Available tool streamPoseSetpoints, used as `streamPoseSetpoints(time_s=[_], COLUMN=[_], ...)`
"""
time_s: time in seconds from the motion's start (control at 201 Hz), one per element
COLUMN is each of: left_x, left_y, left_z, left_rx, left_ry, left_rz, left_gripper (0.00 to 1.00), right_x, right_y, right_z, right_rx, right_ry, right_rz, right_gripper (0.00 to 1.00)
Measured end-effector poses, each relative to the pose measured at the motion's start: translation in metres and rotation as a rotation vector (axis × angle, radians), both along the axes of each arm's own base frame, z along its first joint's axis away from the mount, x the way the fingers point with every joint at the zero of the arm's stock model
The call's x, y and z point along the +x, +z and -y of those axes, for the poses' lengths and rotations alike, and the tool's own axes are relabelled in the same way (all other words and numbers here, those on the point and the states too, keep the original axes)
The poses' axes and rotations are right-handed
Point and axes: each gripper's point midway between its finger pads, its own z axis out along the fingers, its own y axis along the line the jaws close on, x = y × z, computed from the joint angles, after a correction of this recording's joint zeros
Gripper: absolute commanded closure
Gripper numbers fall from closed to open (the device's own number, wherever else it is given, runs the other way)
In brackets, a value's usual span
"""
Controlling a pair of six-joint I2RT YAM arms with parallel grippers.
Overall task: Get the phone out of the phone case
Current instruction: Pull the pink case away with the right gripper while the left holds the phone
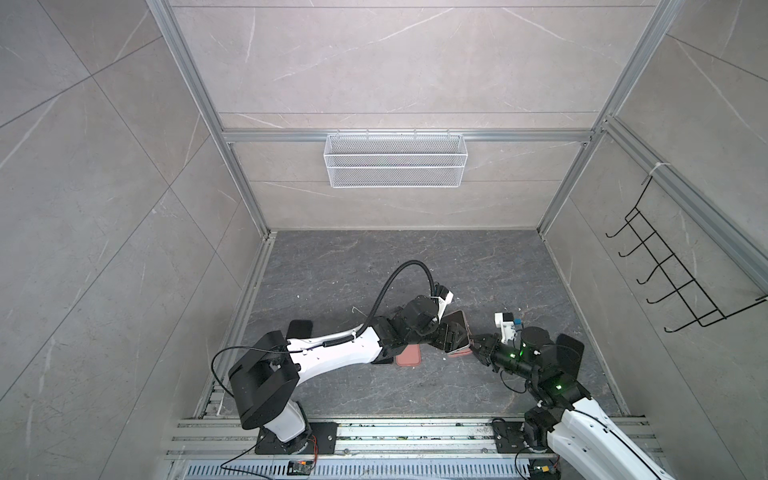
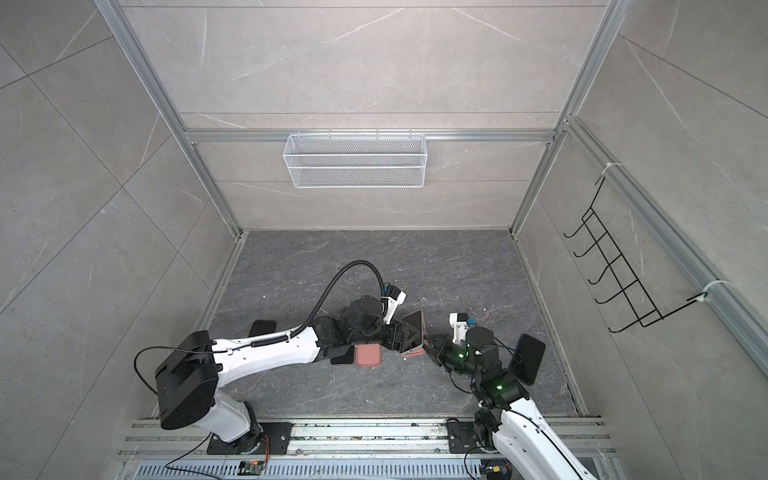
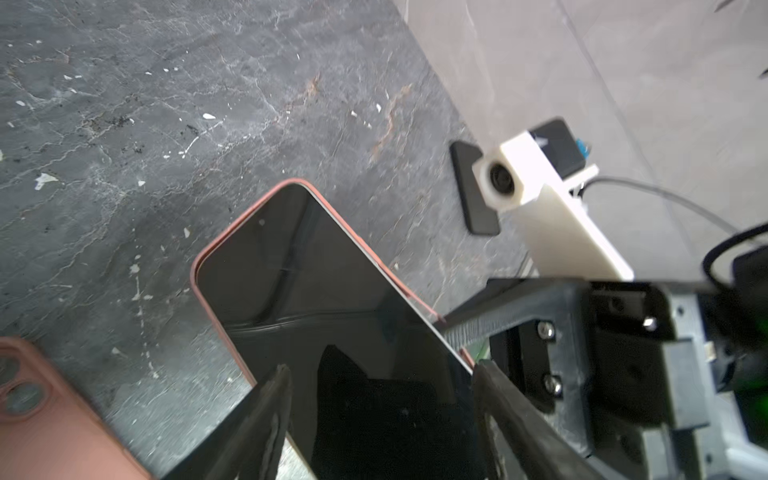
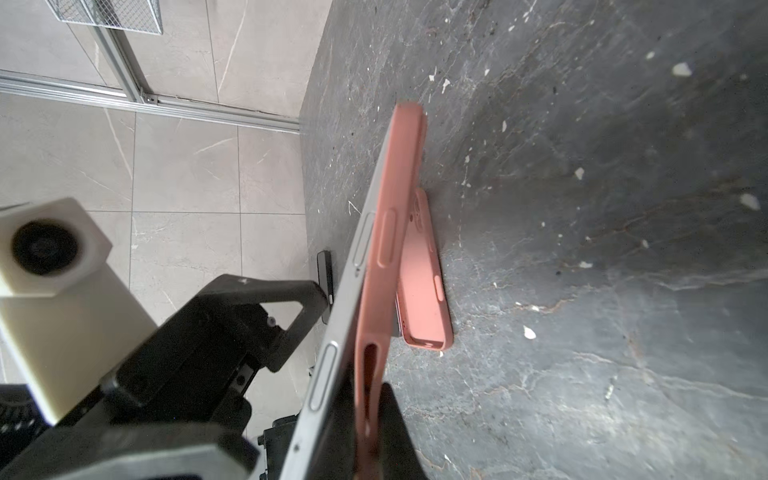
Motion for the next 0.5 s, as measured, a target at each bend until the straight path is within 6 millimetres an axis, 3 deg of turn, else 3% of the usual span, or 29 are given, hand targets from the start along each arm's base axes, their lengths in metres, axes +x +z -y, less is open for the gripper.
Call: streamPoseSetpoints(time_s=[0.498], left_x=[-0.016], left_y=[-0.008], left_z=[0.002], left_rx=[0.049], left_ry=[-0.097], left_rz=[0.062], left_gripper=[0.29], right_x=[-0.002], right_y=[-0.022], right_z=[0.001], right_rx=[-0.015], right_ry=[-0.001], right_rz=[-0.048], right_gripper=[1.0])
